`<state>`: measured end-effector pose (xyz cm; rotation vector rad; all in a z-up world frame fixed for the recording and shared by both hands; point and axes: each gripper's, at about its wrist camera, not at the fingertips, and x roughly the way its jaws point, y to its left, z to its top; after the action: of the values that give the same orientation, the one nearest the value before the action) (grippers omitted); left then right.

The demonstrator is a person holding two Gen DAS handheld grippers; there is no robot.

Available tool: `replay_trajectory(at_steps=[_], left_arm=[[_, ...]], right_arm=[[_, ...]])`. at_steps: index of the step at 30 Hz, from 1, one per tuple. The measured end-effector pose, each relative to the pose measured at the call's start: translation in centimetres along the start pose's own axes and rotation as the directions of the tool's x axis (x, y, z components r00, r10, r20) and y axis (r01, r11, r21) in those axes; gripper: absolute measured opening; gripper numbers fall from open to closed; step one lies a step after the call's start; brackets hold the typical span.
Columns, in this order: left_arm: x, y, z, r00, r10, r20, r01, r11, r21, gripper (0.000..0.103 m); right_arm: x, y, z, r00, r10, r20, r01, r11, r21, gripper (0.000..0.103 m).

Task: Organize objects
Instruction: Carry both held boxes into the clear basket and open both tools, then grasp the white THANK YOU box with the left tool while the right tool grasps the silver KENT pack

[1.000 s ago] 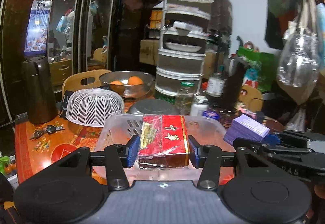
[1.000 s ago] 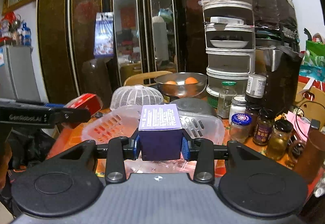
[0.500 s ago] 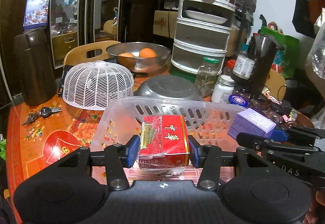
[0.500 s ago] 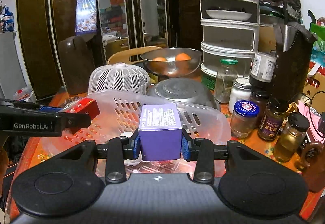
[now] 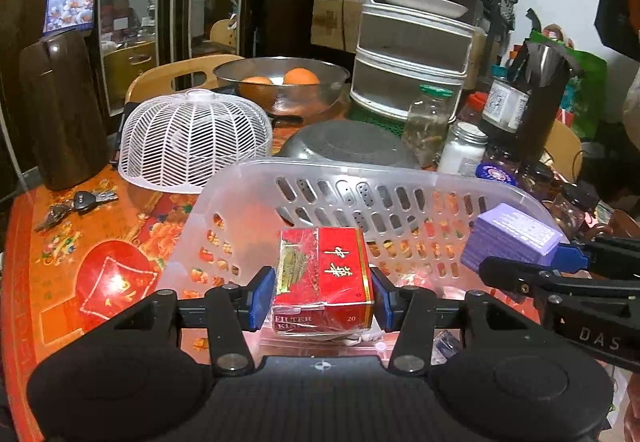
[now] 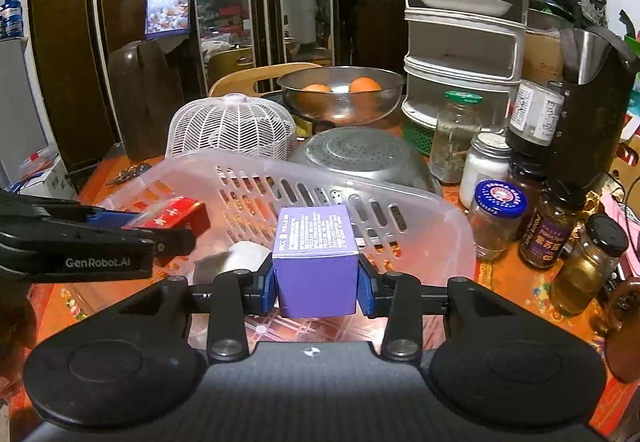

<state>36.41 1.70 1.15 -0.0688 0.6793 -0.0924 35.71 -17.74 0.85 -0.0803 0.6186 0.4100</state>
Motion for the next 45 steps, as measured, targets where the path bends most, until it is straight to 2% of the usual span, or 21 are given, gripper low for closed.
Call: replay_trajectory(at_steps=[1, 2, 3, 6, 8, 10, 12, 15, 17, 20, 23, 25, 29, 33, 36, 38, 40, 42, 45], left_arm=[[-0.1, 0.0, -0.1, 1.0, 0.0, 0.01, 0.0, 1.0, -0.003, 0.063], [-0.1, 0.0, -0.1, 1.0, -0.003, 0.015, 0.003, 1.0, -0.009, 0.07], [-0.2, 0.1, -0.1, 1.0, -0.009, 0.023, 0.01, 1.0, -0.016, 0.082], [-1.1, 0.0, -0.3, 0.998, -0.016, 0.059, 0.017, 1.0, -0.016, 0.085], [-2.5, 0.1, -0.7, 0.995, -0.022, 0.1, 0.024, 0.999, -0.021, 0.085], [-4.7, 0.0, -1.6, 0.987, -0.029, 0.158, 0.032, 0.999, -0.014, 0.089], [-7.2, -0.3, -3.2, 0.975, -0.046, 0.217, 0.045, 0.999, 0.006, 0.092], [-10.3, -0.9, -6.6, 0.961, -0.072, 0.268, 0.068, 0.997, 0.025, 0.096], [-11.4, -1.6, -9.0, 0.96, -0.083, 0.266, 0.072, 0.996, 0.054, 0.096], [-11.1, -2.9, -12.8, 0.974, -0.105, 0.199, 0.088, 0.992, 0.093, 0.097], [-9.1, -4.5, -15.3, 0.986, -0.133, 0.099, 0.12, 0.985, 0.126, 0.097], [-7.7, -5.6, -16.2, 0.989, -0.138, 0.045, 0.13, 0.979, 0.155, 0.096], [-6.6, -7.2, -16.6, 0.99, -0.142, 0.024, 0.135, 0.972, 0.193, 0.096], [-5.5, -8.3, -16.1, 0.991, -0.13, 0.028, 0.122, 0.973, 0.198, 0.096], [-4.6, -8.9, -16.1, 0.993, -0.117, 0.018, 0.11, 0.972, 0.208, 0.093], [-3.7, -9.3, -16.1, 0.995, -0.102, 0.004, 0.099, 0.973, 0.208, 0.088], [-3.0, -9.3, -16.2, 0.995, -0.093, -0.021, 0.096, 0.975, 0.2, 0.064], [-2.9, -9.4, -16.4, 0.995, -0.101, -0.025, 0.104, 0.973, 0.206, 0.055], [-3.4, -9.4, -16.7, 0.995, -0.102, -0.014, 0.103, 0.97, 0.22, 0.055]], right_arm=[[-0.1, 0.0, 0.0, 1.0, -0.008, 0.013, 0.008, 1.0, 0.006, 0.044], [-0.2, 0.0, 0.0, 1.0, -0.016, 0.025, 0.016, 1.0, 0.01, 0.051], [-0.2, -0.1, 0.1, 0.999, -0.014, 0.03, 0.014, 1.0, 0.012, 0.061], [-0.6, -0.3, 0.0, 0.998, -0.016, 0.054, 0.015, 1.0, 0.025, 0.079], [-1.5, -0.3, -0.1, 0.996, -0.023, 0.091, 0.02, 0.999, 0.028, 0.087], [-3.0, -0.6, -0.3, 0.991, -0.027, 0.133, 0.02, 0.998, 0.053, 0.095], [-5.0, -1.0, -1.0, 0.982, 0.001, 0.19, -0.016, 0.997, 0.078, 0.103], [-8.2, -1.3, -2.8, 0.967, 0.005, 0.255, -0.033, 0.994, 0.105, 0.103], [-10.5, -1.5, -4.6, 0.955, 0.011, 0.296, -0.045, 0.993, 0.11, 0.103], [-12.6, -2.2, -8.0, 0.951, 0.0, 0.309, -0.036, 0.993, 0.111, 0.103], [-12.7, -3.5, -12.1, 0.961, -0.01, 0.276, -0.049, 0.978, 0.205, 0.103], [-12.3, -4.1, -14.9, 0.968, -0.023, 0.249, -0.046, 0.963, 0.266, 0.103], [-12.1, -5.1, -18.7, 0.976, -0.055, 0.21, -0.022, 0.937, 0.348, 0.103], [-12.3, -5.7, -21.1, 0.979, -0.099, 0.178, 0.024, 0.924, 0.381, 0.103], [-12.9, -5.8, -21.6, 0.977, -0.113, 0.183, 0.035, 0.923, 0.384, 0.103], [-13.2, -5.8, -21.5, 0.975, -0.109, 0.193, 0.027, 0.922, 0.386, 0.103], [-13.3, -5.7, -21.6, 0.973, -0.111, 0.2, 0.026, 0.923, 0.385, 0.103], [-13.2, -5.8, -21.8, 0.972, -0.11, 0.206, 0.024, 0.926, 0.377, 0.103], [-12.7, -5.5, -21.5, 0.973, -0.103, 0.207, 0.019, 0.928, 0.373, 0.103]])
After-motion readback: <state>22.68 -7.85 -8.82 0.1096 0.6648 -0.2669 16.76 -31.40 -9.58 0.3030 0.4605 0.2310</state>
